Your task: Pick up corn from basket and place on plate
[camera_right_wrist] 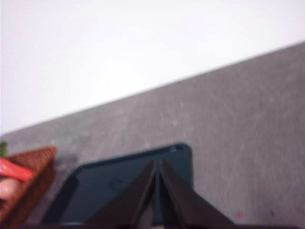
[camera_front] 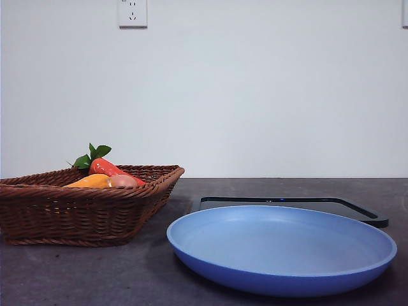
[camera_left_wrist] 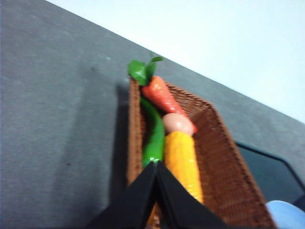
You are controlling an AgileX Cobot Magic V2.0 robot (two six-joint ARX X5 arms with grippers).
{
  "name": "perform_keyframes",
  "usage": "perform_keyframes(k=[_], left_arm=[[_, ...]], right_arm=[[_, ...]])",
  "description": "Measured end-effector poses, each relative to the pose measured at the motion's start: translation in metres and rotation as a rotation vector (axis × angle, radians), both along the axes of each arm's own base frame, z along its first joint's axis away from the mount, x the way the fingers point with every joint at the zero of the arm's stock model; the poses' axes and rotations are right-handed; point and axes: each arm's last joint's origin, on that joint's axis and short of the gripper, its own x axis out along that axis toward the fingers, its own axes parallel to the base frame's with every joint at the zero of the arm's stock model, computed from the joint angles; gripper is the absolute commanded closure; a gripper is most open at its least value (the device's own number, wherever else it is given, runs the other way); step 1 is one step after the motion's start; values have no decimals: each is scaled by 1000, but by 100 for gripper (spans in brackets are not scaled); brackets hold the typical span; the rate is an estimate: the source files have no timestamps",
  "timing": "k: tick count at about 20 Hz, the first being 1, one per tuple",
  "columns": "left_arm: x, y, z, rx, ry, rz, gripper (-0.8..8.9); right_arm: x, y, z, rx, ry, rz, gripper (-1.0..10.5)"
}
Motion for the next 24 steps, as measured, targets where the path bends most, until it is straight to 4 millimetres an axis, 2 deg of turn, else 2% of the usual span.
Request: perform_keyframes(k=[7,12,18,24], left_arm=[[1,-3,30,-19,118,-96,808],[2,-4,62,34,218,-184,808],[5,-5,85,126,361,-283,809],[6,-9,96,215,412,-380,808]], right_arm=[[-2,1,37,-22,103,38,944],[2,3,62,-79,265,130,944],[11,6,79,-154,480,268,944],[18,16,95,-259,625,423,944]])
